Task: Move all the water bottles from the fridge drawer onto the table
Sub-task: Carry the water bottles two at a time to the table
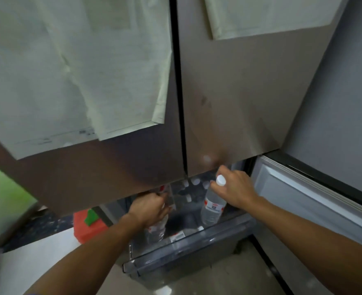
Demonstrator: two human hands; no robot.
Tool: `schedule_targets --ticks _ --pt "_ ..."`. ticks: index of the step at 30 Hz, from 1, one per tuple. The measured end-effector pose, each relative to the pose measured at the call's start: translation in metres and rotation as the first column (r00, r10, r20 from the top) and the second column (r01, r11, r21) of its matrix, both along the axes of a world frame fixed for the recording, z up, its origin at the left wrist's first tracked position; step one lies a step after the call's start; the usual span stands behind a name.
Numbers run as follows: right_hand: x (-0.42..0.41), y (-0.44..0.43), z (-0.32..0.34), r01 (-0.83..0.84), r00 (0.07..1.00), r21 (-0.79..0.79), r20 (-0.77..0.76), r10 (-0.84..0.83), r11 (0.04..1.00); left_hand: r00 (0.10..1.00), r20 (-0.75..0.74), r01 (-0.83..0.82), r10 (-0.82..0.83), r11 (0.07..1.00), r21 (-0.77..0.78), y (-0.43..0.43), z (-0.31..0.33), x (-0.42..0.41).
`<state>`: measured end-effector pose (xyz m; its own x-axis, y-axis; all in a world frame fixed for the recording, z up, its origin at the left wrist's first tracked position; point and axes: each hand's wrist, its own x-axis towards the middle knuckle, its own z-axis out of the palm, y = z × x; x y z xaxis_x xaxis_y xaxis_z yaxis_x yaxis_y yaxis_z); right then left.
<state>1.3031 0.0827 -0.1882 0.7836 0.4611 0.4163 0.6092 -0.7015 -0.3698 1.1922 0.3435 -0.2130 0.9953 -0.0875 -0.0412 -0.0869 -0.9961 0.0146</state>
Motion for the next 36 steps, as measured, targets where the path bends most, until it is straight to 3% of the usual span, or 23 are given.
schedule_targets --ticks 5,11,18,23,27,30,36 --pt "-0.007 0.001 0.027 -0.122 0.991 0.054 -0.040 0.124 0.991 0.953 0.260 -0.169 0.154 0.985 0.036 -0.007 0.037 -0.047" --pt "-0.031 -0.011 0.065 -0.268 0.963 0.098 0.066 0.263 0.958 0.857 0.368 -0.374 0.360 0.927 -0.034 -0.051 0.084 -0.106" --pt "-0.089 -0.021 0.101 -0.508 0.854 0.075 0.180 0.489 0.858 0.643 0.543 -0.580 0.540 0.807 -0.115 -0.088 0.129 -0.187" --pt "-0.159 -0.001 0.087 -0.636 0.765 -0.029 0.113 0.635 0.771 0.573 0.460 -0.725 0.678 0.682 -0.101 -0.114 0.132 -0.287" --pt "-0.236 0.015 0.064 -0.760 0.643 -0.053 0.087 0.761 0.648 0.488 0.355 -0.836 0.797 0.544 -0.072 -0.142 0.112 -0.388" --pt "-0.304 0.023 0.052 -0.835 0.543 -0.079 0.047 0.839 0.545 0.387 0.291 -0.902 0.875 0.425 -0.079 -0.169 0.103 -0.470" --pt "-0.464 0.020 0.044 -0.942 0.318 -0.101 0.035 0.947 0.320 0.139 0.338 -0.978 0.931 0.182 -0.100 -0.250 0.096 -0.648"
